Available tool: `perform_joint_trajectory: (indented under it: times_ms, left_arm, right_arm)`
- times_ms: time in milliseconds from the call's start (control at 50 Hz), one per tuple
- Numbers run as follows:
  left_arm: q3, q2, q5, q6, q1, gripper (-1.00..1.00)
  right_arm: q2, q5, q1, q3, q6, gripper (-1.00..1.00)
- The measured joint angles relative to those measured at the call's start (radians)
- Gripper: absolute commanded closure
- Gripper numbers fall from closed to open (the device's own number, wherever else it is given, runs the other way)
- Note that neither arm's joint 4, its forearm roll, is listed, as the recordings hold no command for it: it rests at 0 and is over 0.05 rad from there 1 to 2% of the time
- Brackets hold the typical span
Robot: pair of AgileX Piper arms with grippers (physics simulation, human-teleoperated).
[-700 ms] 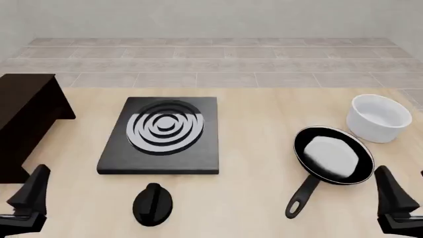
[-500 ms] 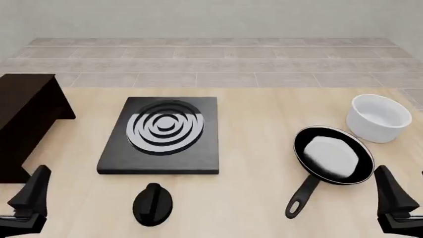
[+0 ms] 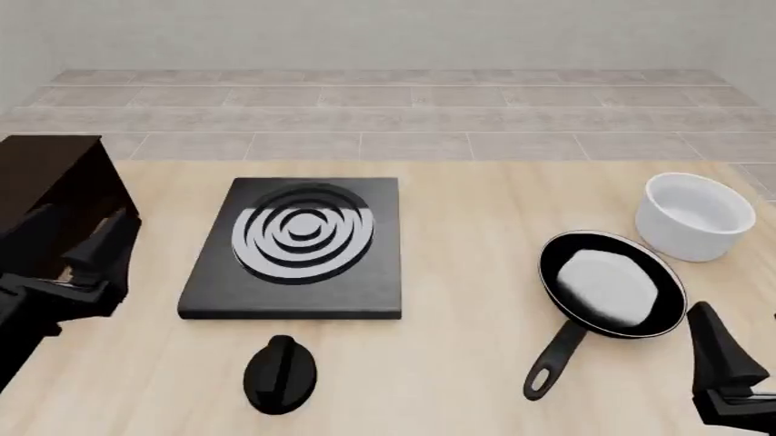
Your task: Put the frying pan on top of the cabinet.
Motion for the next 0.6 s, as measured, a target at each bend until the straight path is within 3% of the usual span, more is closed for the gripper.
perform_joint_trajectory:
  times_ms: [320,600]
  left_arm:
    - [-0.302,0.461,-0.075,-0.385,-0.264,-1.00]
    - [-0.507,0.755,-0.066,-0.589,-0.440,-1.00]
  right_arm:
    - [0.020,-0.014,-0.007,0.000,0.002,-1.00]
    - [0.046,-0.036,-0.014,0.000,0.007,-1.00]
